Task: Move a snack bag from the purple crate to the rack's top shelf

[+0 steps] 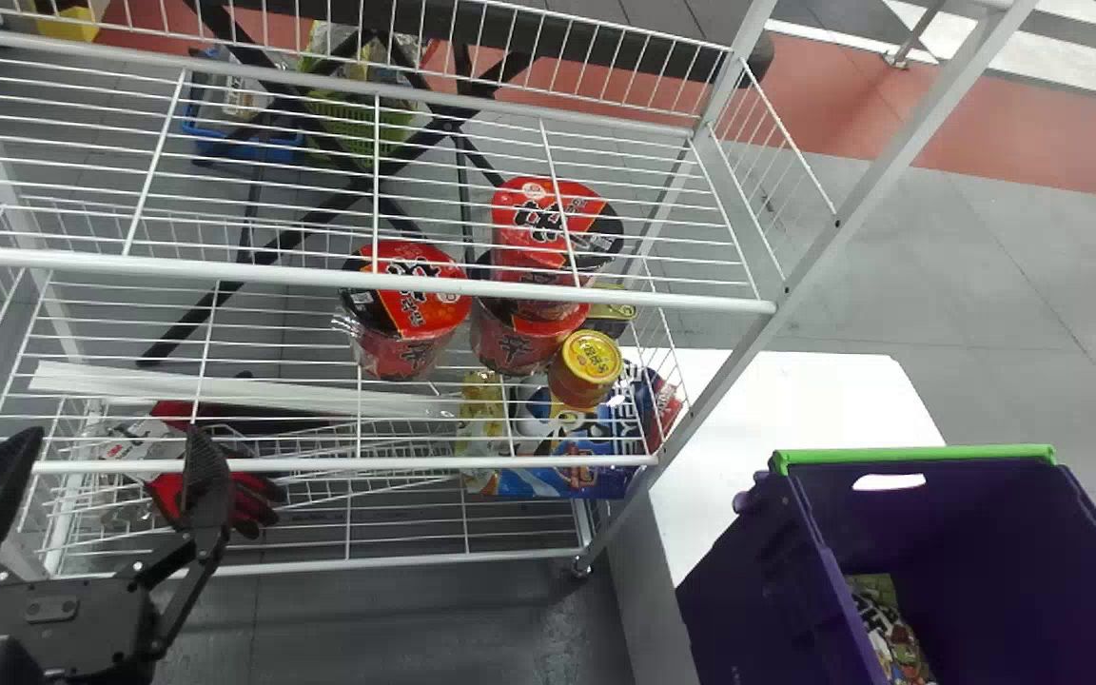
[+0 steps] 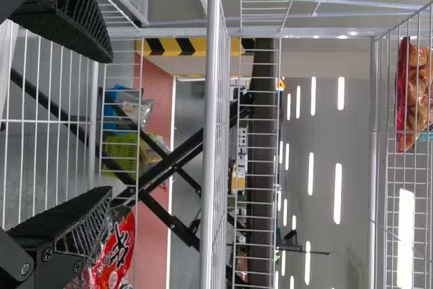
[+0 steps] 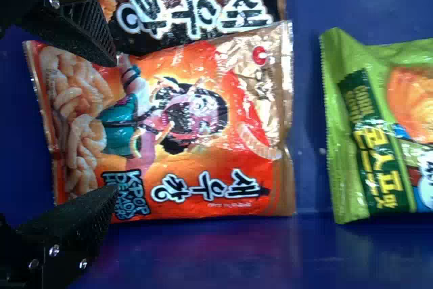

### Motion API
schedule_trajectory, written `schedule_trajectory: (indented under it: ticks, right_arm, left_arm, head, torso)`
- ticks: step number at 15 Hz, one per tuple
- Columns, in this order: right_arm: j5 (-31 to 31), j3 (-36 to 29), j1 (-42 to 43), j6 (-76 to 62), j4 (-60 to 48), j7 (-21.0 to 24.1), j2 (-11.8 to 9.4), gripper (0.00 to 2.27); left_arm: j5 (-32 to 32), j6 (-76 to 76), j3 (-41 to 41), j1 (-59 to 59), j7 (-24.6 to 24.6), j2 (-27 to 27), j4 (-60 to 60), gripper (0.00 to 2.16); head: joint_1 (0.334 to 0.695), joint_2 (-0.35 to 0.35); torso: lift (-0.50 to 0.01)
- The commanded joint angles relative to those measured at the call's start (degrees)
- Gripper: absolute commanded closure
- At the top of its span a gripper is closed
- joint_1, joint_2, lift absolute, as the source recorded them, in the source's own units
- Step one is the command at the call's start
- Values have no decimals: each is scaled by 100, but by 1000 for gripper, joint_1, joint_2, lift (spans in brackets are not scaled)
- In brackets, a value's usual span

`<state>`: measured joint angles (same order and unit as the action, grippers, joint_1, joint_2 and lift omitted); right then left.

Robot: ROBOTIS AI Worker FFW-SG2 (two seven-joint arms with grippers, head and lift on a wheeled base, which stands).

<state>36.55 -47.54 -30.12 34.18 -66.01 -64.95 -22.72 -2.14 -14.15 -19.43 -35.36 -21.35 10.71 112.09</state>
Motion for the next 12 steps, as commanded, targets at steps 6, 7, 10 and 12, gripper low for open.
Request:
schedule_trajectory:
  ticks: [6,7,10,12]
  right_arm:
    - [124,210,6,-12,141,290,31,188]
    - [160,281,6,-30,202,483,31,188]
    - [151,412,24,-135,202,659,119,188]
    - [124,448,94,-188,202,773,207,188]
  left_arm:
    - [12,-101,1,20,-1,2,-46,154]
    - [12,-83,1,20,-1,2,-46,154]
    - [30,-83,19,29,8,-7,-64,154]
    - [30,-83,10,38,17,-7,-73,154]
  head:
    - [695,-350]
    - [695,-350]
    - [695,-350]
    - [695,-350]
  torso:
    - [-456]
    - [-456]
    - [-456]
    - [-456]
